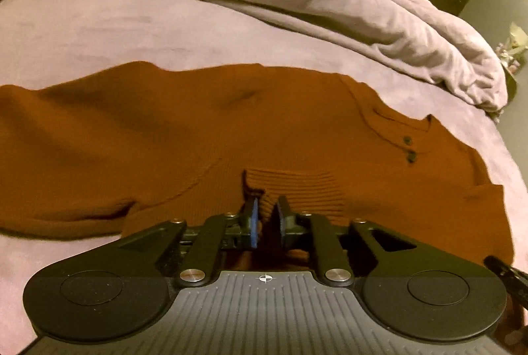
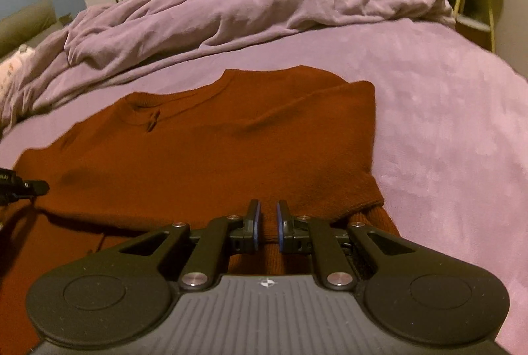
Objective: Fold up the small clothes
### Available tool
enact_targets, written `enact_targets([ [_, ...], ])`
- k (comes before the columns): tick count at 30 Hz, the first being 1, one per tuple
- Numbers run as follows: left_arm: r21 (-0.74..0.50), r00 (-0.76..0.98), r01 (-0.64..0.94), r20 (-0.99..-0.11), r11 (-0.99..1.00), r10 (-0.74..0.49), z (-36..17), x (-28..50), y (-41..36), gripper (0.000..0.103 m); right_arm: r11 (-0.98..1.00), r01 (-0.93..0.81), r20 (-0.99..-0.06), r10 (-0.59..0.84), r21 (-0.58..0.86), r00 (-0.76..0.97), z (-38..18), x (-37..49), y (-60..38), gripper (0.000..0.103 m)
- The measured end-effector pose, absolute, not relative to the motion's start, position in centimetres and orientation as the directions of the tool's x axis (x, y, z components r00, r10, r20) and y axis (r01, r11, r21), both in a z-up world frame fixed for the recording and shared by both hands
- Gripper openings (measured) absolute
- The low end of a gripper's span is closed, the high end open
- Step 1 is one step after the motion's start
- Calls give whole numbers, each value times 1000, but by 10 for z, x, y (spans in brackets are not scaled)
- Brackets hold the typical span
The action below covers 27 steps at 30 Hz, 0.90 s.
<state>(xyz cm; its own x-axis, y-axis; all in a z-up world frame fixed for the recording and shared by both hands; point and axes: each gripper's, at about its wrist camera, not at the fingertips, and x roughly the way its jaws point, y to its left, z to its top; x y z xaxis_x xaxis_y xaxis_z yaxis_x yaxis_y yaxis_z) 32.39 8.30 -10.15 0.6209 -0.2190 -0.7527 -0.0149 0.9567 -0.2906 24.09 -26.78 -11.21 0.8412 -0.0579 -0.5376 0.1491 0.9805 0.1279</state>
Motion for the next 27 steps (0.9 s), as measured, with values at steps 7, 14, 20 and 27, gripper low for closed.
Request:
enact_targets([
  [7, -392, 645, -44, -713, 919, -273, -86, 293, 119, 86, 984, 152, -541, -80, 89, 837, -106, 237, -262, 11],
  [14, -384, 712, -372, -703, 845, -6, -57, 237, 247, 83, 963, 152, -541, -7, 223, 841, -101, 201, -265, 44],
  [20, -378, 602, -660, -783, 649, 155, -71, 218, 353, 68, 960, 149, -556, 9, 239, 831, -104, 182, -254, 46],
  [27, -537, 681, -645, -727, 544, 89, -102, 225, 398, 63, 972, 138, -575, -3, 192, 818, -101, 186, -239, 49],
])
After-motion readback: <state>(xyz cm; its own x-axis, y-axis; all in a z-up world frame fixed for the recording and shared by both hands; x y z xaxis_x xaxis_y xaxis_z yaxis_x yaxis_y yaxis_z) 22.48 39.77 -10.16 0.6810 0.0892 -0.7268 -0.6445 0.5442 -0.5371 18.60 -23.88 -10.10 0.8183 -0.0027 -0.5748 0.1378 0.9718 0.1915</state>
